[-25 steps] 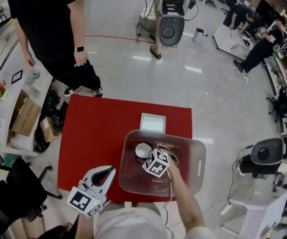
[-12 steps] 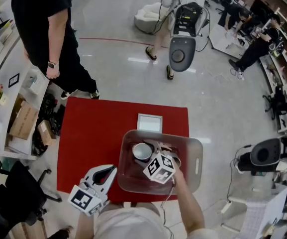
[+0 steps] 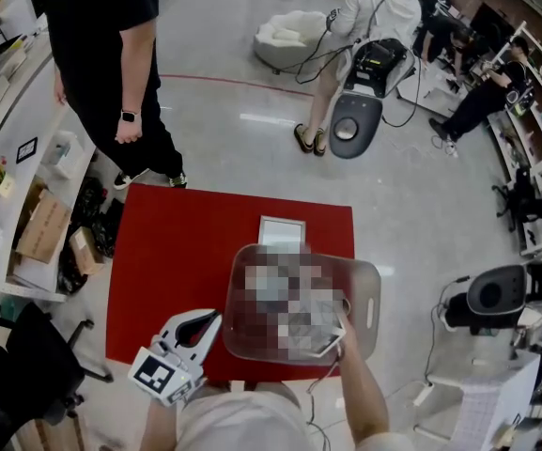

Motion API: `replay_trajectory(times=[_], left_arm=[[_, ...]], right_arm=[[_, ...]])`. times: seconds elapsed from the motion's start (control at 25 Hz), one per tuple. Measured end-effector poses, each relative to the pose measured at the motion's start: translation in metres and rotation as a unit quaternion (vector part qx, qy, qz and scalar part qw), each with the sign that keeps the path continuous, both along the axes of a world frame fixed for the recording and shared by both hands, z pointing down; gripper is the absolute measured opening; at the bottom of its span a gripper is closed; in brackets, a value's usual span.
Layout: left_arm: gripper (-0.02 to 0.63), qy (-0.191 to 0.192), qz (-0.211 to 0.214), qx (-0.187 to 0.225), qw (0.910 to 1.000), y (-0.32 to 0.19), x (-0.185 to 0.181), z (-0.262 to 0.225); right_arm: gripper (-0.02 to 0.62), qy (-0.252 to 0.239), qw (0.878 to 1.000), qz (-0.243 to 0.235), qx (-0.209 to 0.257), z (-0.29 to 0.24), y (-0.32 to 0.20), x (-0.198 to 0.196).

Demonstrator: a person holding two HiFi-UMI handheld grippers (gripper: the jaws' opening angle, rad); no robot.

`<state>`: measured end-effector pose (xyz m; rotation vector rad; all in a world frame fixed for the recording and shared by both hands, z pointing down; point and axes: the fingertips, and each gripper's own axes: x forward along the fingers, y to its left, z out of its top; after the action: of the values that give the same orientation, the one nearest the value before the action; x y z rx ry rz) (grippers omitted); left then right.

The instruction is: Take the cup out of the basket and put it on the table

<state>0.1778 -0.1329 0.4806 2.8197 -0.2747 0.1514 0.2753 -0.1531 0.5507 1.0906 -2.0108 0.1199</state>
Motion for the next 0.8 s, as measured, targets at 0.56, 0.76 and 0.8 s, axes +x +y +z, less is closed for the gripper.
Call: replay_trajectory(times=[0.56,0.76,0.8], left_arm=[[0.005,0.008,-0.021,0.003,0.9997,-0.001,-0.017,-0.003],[0.006,0.010,-0.037,0.004,0.9993,-0.003,-0.030,-0.004],[0.005,0.010,-0.040,0.004,0.9991,-0.004,-0.033,-0.005]], right_arm=[[0.351,-0.019,0.998,-0.042,0.049,-0.058,-0.004,-0.031],[0.351,-0.021,0.996,-0.064,0.059,-0.068,-0.008,-0.052],[0.351,-0.021,0.996,-0.067,0.060,-0.069,-0.008,-0.056]])
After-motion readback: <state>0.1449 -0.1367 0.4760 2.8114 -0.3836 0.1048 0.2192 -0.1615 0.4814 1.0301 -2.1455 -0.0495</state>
